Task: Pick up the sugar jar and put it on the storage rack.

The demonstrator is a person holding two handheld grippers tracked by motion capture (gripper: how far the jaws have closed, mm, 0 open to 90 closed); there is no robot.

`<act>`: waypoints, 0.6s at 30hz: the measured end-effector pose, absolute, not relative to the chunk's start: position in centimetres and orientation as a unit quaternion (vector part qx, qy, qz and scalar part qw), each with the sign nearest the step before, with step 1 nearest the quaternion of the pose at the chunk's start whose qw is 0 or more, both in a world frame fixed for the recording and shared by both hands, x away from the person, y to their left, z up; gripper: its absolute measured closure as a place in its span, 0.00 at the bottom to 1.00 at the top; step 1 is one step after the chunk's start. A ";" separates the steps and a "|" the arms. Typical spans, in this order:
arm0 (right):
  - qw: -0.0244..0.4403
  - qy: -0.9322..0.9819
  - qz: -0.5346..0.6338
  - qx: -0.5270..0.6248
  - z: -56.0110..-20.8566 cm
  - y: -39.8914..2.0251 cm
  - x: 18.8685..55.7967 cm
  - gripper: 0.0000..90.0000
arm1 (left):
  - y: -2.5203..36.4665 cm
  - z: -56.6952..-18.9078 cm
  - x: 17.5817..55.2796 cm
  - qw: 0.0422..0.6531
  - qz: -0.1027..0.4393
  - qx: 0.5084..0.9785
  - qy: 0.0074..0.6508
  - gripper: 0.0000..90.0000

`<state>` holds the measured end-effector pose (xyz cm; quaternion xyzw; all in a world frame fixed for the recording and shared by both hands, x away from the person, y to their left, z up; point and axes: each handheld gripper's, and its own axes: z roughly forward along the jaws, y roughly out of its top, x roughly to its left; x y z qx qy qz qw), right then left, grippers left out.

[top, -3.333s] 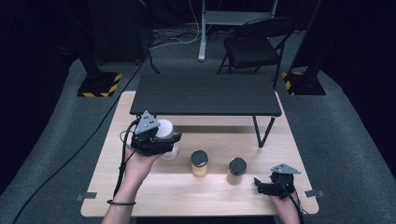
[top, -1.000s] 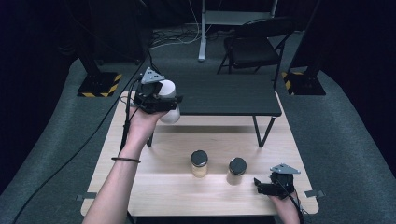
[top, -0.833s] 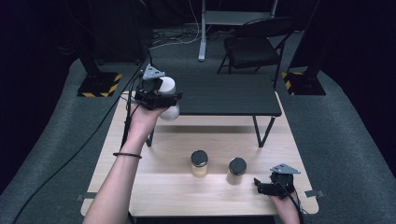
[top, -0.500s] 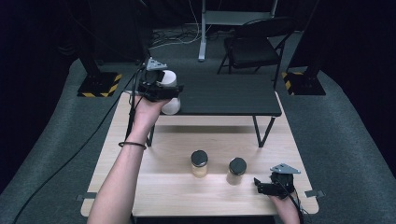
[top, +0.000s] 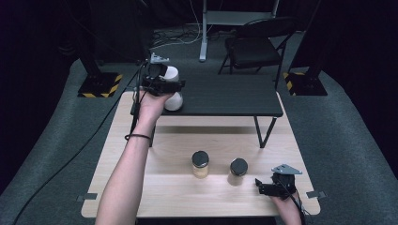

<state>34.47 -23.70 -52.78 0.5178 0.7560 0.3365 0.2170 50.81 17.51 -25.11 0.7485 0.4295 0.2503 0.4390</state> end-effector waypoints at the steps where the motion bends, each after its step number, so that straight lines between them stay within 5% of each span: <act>1: 0.217 0.756 0.337 0.518 -52.8 -23.7 34.5 0.06 | 17.5 -25.2 50.8 0.438 0.250 0.748 0.431 0.40; 7: 0.217 0.756 0.336 0.518 -52.8 -23.7 34.5 0.06 | 17.1 -25.1 50.7 0.428 0.251 0.756 0.427 0.39; 18: 0.219 0.757 0.334 0.517 -52.8 -23.6 34.5 0.06 | 18.0 -24.6 48.9 0.446 0.248 0.748 0.425 0.14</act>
